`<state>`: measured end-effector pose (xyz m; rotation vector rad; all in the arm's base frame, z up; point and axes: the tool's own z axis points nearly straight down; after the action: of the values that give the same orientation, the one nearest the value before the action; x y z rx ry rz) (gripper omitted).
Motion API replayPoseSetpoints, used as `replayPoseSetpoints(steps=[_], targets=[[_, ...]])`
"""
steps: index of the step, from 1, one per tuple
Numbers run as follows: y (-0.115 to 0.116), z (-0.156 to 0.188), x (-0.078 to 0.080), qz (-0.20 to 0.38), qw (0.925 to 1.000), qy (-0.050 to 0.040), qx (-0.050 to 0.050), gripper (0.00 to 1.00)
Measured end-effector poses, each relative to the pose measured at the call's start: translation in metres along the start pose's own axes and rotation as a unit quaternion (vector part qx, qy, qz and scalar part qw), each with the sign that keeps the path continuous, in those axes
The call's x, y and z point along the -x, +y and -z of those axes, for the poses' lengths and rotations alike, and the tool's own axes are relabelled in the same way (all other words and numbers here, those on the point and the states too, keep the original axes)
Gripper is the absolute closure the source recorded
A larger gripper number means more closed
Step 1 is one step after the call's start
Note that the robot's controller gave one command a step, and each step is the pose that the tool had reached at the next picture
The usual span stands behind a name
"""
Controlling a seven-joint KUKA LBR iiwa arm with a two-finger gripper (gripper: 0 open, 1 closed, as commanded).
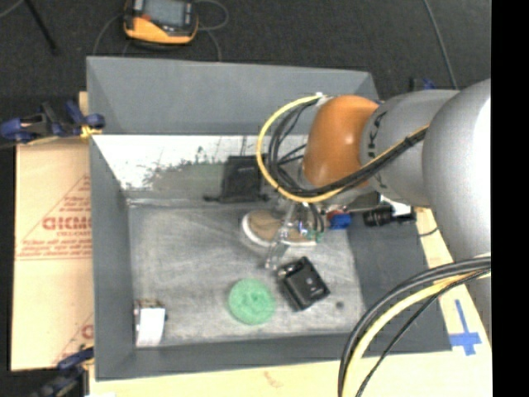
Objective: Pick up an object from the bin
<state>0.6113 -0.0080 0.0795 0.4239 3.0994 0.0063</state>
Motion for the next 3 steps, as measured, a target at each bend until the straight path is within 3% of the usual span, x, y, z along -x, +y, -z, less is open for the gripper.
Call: replayPoseSetpoints(steps=[1, 3], targets=[[0.0027, -0.0004, -0.0014, -0.046, 0.9989, -0.0069, 0.001, 1.00], [0.0026, 0.0032, -0.0020, -0.046, 0.9989, -0.0050, 0.001, 1.00]])
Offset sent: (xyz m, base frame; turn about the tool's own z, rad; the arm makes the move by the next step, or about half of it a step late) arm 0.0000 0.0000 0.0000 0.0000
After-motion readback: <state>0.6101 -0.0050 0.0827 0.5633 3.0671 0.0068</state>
